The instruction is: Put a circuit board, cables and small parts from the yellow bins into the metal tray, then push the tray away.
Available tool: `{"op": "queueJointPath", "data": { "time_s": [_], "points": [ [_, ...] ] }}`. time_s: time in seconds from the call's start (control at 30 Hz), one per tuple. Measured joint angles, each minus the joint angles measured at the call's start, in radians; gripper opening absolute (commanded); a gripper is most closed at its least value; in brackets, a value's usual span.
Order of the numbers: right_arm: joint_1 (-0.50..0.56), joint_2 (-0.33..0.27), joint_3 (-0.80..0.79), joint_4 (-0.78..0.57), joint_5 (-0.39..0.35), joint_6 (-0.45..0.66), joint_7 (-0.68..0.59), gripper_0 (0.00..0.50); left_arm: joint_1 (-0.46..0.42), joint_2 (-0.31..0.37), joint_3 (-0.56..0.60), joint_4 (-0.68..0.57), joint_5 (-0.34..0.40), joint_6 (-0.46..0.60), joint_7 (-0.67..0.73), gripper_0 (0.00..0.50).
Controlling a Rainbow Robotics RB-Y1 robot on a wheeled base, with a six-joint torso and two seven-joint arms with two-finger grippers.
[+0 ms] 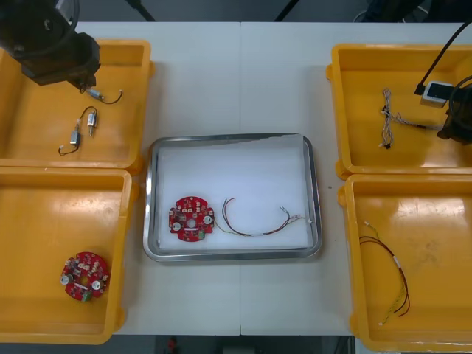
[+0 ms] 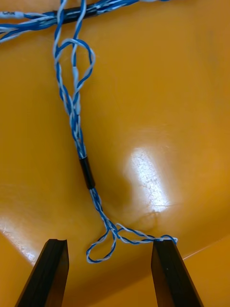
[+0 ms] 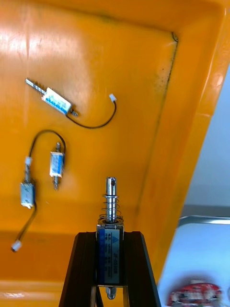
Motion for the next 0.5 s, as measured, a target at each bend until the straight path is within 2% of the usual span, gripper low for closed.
{"op": "queueJointPath", "data": {
  "time_s": [0.1, 0.17, 0.5],
  "points": [
    [-0.015, 0.006, 0.004, 0.022, -0.005, -0.01, 0.0, 0.5, 0.022, 0.0, 0.015, -0.074, 0.0, 0.039, 0.173, 0.0],
    [-0.022, 0.014, 0.005, 0.034, -0.008, -0.021, 0.0, 0.5, 0.036, 0.0, 0.018, -0.12, -0.001, 0.061, 0.226, 0.0],
    [-0.036, 0.065, 0.038, 0.1, -0.039, -0.092, 0.0, 0.5, 0.127, -0.025, 0.022, -0.363, -0.065, 0.134, 0.235, 0.0]
  ]
}}
